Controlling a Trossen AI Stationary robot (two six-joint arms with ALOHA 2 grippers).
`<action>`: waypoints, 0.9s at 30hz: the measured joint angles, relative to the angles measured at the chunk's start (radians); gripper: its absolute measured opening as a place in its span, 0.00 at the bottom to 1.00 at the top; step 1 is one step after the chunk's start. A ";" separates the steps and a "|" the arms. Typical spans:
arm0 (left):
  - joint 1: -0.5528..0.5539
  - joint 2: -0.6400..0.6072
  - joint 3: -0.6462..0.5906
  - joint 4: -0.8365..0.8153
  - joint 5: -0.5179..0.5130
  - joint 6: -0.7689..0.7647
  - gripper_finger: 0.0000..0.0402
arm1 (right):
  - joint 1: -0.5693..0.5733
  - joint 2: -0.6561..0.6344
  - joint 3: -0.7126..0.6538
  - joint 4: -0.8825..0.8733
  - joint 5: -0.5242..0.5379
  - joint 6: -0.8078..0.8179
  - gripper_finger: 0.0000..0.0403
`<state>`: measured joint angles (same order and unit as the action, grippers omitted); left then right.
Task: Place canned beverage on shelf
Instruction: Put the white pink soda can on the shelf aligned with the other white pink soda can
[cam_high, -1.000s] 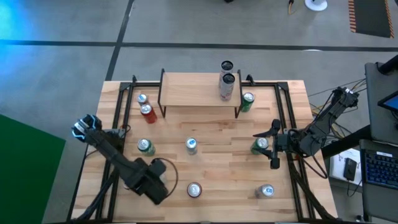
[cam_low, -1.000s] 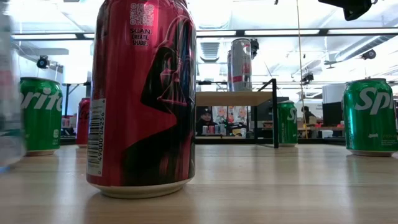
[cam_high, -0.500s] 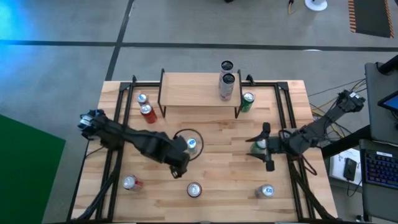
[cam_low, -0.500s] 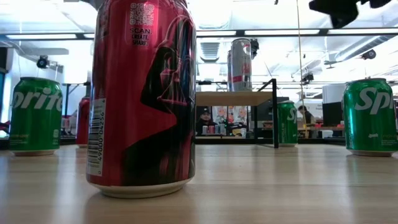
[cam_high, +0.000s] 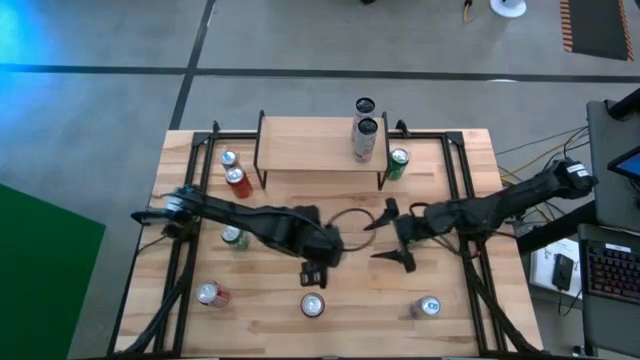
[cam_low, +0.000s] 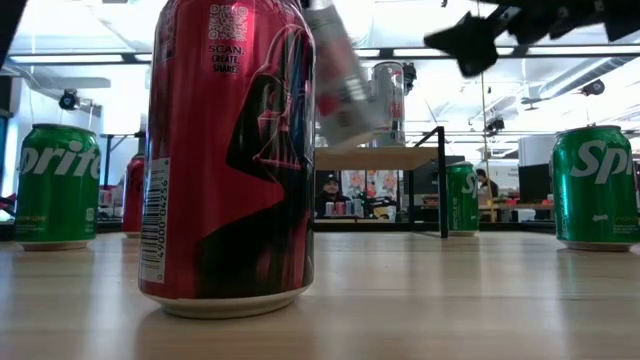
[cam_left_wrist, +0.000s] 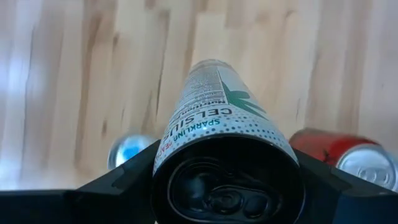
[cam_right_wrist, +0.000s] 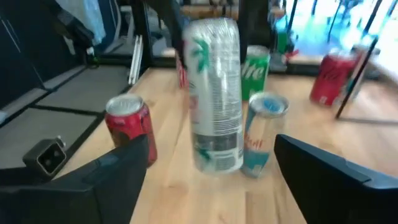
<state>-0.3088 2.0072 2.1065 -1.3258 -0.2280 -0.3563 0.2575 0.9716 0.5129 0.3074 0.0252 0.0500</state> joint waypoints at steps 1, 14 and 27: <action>0.001 0.030 0.042 0.001 0.000 0.044 0.62 | 0.000 0.023 0.000 0.018 0.000 0.005 0.85; 0.054 0.155 0.188 0.089 -0.013 0.168 0.62 | 0.000 0.217 0.005 0.201 -0.028 0.030 0.87; 0.054 0.148 0.243 0.159 -0.005 0.222 0.65 | 0.002 0.320 0.006 0.323 -0.006 0.058 0.57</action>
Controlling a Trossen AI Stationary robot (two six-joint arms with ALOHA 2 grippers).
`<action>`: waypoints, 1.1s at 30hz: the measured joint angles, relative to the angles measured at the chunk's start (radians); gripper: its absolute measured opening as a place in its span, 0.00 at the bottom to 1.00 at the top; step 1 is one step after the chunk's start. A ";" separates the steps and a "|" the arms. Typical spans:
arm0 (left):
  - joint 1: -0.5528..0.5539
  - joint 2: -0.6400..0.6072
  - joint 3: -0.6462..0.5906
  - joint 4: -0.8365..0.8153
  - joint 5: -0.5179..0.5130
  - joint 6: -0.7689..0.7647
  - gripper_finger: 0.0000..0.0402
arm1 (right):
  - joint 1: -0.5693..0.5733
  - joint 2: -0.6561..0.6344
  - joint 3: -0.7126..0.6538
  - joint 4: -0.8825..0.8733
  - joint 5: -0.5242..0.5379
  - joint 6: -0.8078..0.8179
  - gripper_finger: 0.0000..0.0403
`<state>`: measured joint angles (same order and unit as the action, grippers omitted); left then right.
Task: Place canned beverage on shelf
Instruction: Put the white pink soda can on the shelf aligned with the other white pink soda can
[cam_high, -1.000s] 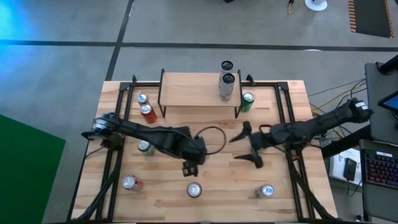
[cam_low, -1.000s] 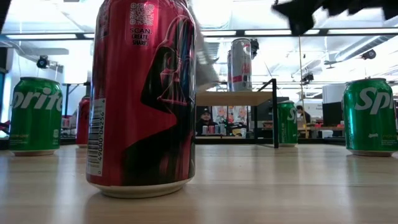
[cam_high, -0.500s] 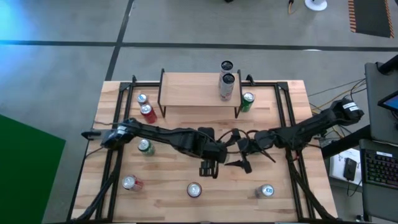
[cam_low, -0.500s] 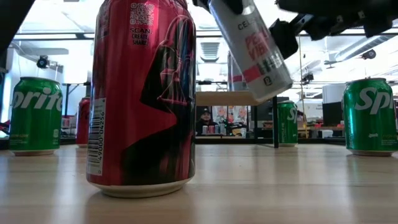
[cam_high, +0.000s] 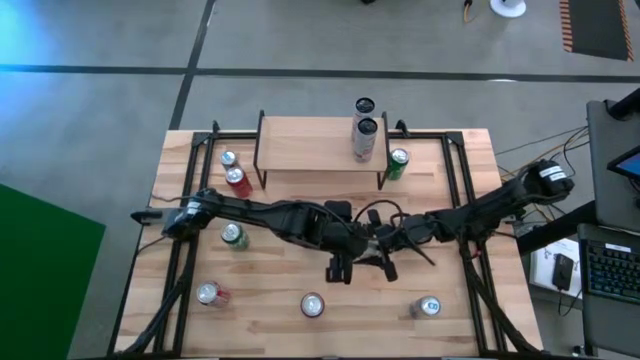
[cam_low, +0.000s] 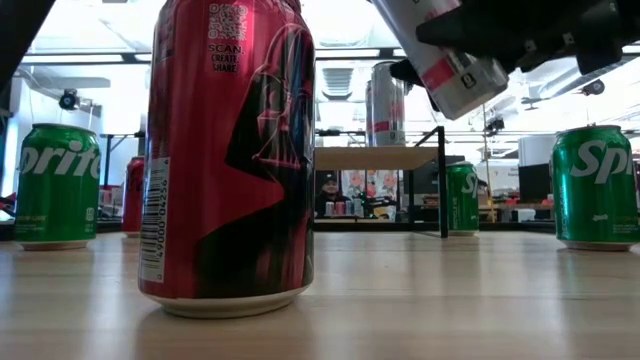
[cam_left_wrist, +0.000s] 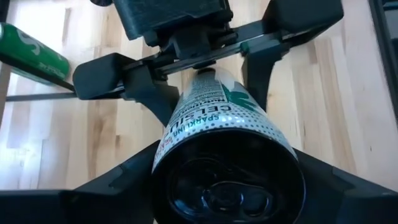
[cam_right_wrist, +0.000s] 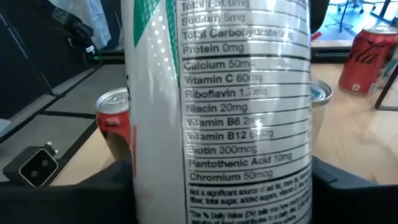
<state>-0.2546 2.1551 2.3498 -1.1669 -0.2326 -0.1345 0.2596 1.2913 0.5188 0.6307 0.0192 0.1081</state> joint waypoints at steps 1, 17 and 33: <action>0.000 0.000 0.000 0.005 -0.001 -0.001 0.66 | 0.000 -0.005 -0.002 0.000 0.000 0.000 0.56; -0.045 -0.073 -0.111 0.363 -0.258 0.097 0.82 | 0.001 -0.081 -0.298 0.626 0.105 -0.082 0.56; 0.069 -0.108 -0.581 1.164 -0.100 0.176 0.81 | 0.022 -0.081 -0.387 0.757 0.120 -0.235 0.59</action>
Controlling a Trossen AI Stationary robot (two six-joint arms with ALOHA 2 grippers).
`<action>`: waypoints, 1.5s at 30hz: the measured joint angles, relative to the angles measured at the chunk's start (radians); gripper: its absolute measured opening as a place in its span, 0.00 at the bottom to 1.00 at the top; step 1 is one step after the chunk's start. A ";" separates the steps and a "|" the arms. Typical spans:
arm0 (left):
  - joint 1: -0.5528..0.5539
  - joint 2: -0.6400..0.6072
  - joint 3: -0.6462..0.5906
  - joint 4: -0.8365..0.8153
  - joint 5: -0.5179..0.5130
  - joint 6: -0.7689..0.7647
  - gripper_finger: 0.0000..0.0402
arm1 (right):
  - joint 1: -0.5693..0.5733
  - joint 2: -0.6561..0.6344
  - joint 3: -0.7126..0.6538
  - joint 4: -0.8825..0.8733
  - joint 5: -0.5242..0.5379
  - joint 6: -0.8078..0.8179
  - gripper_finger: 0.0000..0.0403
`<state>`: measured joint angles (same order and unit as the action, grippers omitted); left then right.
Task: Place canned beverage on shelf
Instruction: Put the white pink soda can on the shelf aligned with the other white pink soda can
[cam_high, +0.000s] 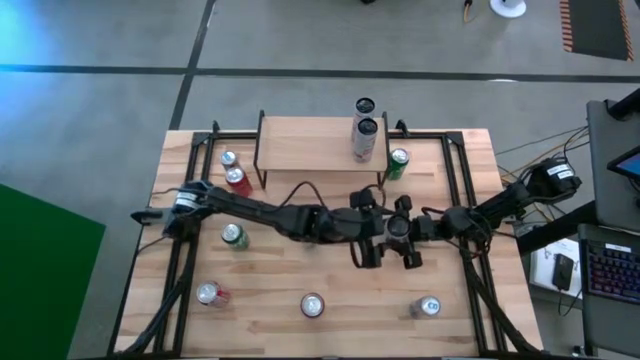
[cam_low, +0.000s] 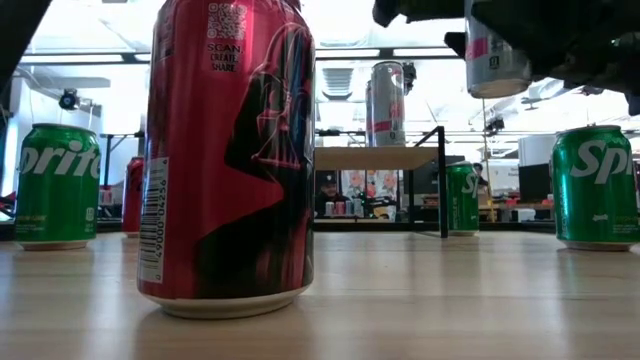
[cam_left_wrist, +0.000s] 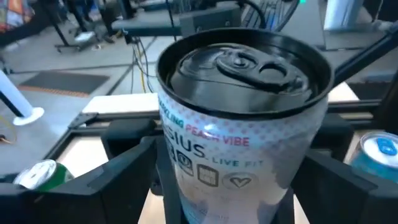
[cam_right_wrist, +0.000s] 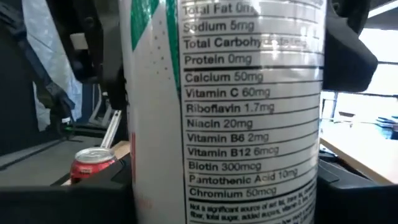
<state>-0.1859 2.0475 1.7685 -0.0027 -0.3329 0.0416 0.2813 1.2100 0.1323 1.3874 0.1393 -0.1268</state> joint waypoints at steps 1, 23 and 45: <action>0.001 -0.003 -0.014 0.040 0.009 0.005 0.80 | 0.000 0.000 -0.002 0.004 -0.001 -0.006 0.59; 0.070 -0.184 -0.377 0.326 -0.068 -0.040 0.59 | -0.113 -0.032 0.013 -0.199 0.015 0.152 0.76; 0.374 -0.332 -0.552 0.390 0.195 -0.072 0.61 | -0.177 -0.579 0.176 -1.078 0.172 0.144 0.81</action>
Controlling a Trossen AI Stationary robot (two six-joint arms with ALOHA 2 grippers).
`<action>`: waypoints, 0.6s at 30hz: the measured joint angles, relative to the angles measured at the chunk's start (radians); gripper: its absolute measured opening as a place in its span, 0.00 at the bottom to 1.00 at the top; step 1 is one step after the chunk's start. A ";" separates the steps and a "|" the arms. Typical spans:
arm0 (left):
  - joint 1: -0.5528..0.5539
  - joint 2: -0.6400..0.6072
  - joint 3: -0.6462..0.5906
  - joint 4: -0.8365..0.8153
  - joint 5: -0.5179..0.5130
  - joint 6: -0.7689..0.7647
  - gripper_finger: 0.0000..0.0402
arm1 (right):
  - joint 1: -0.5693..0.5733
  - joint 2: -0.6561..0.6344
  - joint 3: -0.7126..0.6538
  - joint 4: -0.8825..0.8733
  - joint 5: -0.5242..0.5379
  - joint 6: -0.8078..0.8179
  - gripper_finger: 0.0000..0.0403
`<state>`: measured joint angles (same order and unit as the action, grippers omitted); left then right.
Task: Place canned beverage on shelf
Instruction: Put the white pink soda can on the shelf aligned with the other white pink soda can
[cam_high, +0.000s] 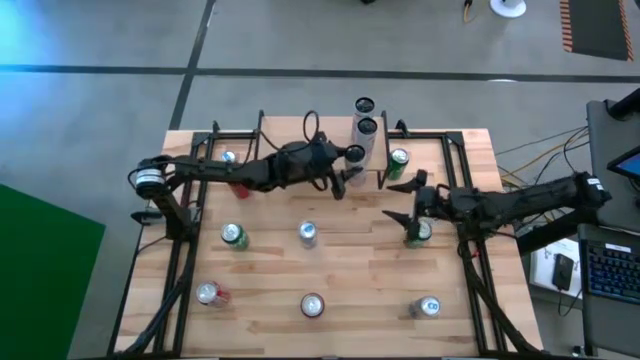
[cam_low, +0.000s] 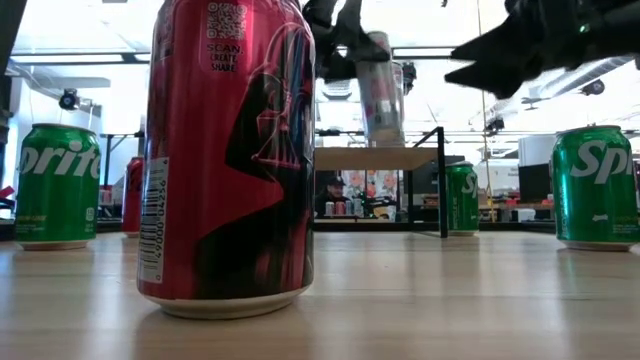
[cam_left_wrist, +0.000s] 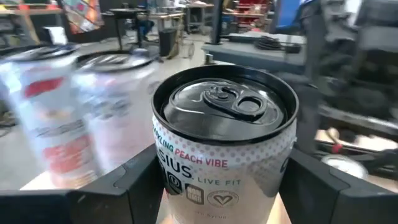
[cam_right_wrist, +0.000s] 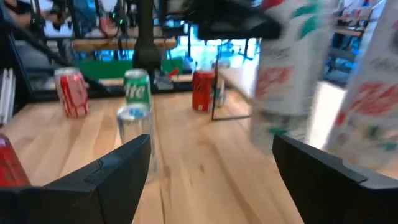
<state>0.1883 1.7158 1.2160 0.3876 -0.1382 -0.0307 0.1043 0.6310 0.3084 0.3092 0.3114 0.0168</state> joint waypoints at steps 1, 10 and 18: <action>0.001 0.012 0.023 -0.014 0.003 0.000 0.61 | 0.000 -0.034 0.005 -0.028 0.002 0.001 0.81; 0.007 0.117 0.221 -0.192 -0.002 0.024 0.61 | 0.000 -0.228 0.011 -0.201 0.003 -0.017 0.81; 0.020 0.181 0.343 -0.302 -0.006 0.061 0.61 | 0.000 -0.263 0.011 -0.232 0.004 -0.036 0.81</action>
<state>0.2085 1.8965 1.5593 0.0860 -0.1440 0.0308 0.1040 0.3682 0.3199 0.0774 0.3154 -0.0189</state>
